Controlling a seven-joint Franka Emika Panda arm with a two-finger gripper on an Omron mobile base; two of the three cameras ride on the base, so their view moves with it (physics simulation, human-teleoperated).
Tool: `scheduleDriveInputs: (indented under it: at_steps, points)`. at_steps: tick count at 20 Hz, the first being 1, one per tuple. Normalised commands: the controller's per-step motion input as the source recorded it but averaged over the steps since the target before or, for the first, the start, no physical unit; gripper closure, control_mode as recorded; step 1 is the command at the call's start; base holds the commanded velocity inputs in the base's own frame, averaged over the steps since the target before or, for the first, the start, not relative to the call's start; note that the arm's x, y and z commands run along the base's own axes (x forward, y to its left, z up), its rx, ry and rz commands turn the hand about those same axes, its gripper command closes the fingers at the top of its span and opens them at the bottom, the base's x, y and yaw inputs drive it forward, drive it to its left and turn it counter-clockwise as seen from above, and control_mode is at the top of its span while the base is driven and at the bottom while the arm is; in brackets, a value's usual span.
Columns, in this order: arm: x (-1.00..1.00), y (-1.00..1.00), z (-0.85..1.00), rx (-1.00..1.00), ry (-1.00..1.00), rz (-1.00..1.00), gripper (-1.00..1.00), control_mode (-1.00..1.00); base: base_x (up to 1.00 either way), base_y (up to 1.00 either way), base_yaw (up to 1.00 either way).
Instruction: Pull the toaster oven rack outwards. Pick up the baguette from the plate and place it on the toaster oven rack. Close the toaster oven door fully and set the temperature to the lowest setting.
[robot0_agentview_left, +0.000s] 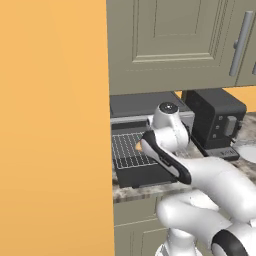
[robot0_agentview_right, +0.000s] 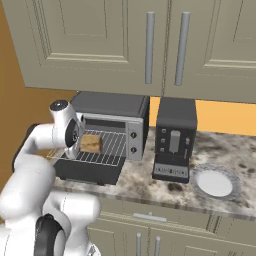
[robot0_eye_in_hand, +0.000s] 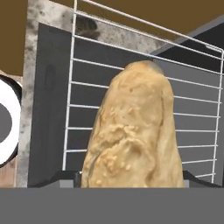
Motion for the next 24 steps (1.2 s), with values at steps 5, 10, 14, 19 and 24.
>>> scheduleDriveInputs:
  at_steps: [5, 10, 14, 19, 24]
  points:
    - [0.36, 0.0, -0.17, 0.0, 0.08, 0.0, 1.0, -1.0, 0.0, 0.0, 0.0]
    - [0.29, 0.0, -0.15, 0.0, 0.03, 0.0, 1.0, -1.0, 0.0, 0.0, 0.0]
    - [0.22, 0.0, -0.16, 0.0, 0.01, 0.0, 1.0, -1.0, 0.0, 0.0, 0.0]
    - [0.22, 0.0, -0.21, 0.0, 0.0, 0.0, 1.0, -1.0, 0.0, 0.0, 0.0]
    - [0.14, 0.0, -0.22, 0.0, 0.0, 0.0, 1.0, -1.0, 0.0, 0.0, 0.0]
